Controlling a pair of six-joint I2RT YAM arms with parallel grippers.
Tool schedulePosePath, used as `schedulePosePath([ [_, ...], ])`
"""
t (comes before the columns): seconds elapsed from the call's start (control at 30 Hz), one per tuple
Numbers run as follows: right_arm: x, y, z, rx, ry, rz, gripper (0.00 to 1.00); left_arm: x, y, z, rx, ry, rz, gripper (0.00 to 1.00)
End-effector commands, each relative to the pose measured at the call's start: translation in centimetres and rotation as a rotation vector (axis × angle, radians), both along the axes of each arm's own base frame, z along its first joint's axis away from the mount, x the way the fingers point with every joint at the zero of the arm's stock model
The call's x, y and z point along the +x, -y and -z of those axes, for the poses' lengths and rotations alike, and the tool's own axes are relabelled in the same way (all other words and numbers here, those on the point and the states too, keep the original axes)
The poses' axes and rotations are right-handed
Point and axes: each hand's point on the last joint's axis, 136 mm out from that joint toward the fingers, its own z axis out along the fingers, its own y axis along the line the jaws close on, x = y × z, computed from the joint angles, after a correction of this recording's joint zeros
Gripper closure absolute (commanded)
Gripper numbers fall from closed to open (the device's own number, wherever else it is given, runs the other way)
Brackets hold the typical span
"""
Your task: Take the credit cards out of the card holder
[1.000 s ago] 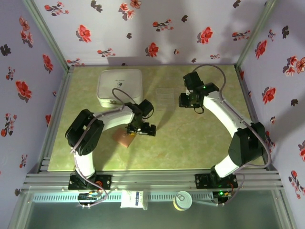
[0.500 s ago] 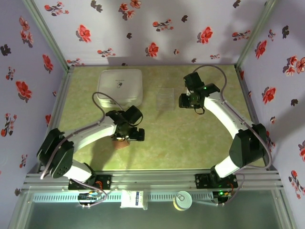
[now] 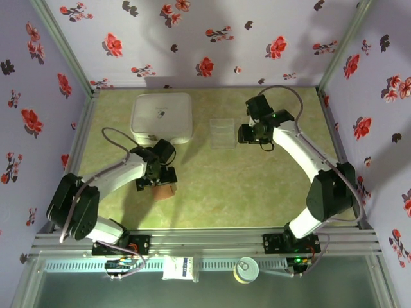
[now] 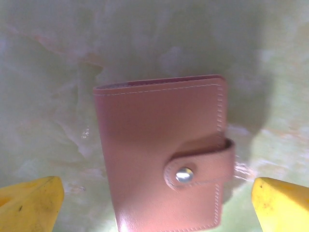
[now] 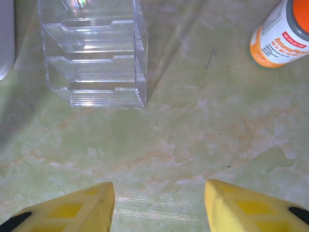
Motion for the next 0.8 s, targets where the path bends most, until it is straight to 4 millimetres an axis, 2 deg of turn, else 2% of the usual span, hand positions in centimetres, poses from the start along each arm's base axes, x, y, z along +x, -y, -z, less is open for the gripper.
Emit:
schedulePosePath([
  [0.0, 0.3, 0.0, -0.1, -0.017, -0.011, -0.023, 0.47, -0.3, -0.2, 1.9, 0.003, -0.04, -0.041, 0.0],
  [0.27, 0.5, 0.2, 1.0, -0.063, -0.045, -0.038, 0.47, 0.0, 1.2, 3.8, -0.059, -0.056, -0.018, 0.0],
  [0.5, 0.5, 0.3, 1.0, -0.073, -0.04, -0.045, 0.46, 0.4, 1.6, 3.3, -0.063, -0.042, 0.0, 0.01],
  [0.67, 0.7, 0.2, 1.0, -0.073, -0.035, -0.044, 0.46, 0.4, 1.5, 3.5, -0.049, -0.053, 0.013, 0.05],
  [0.77, 0.8, 0.0, 0.7, -0.072, -0.028, -0.046, 0.46, 0.8, 2.0, 2.9, -0.061, -0.034, 0.03, 0.11],
])
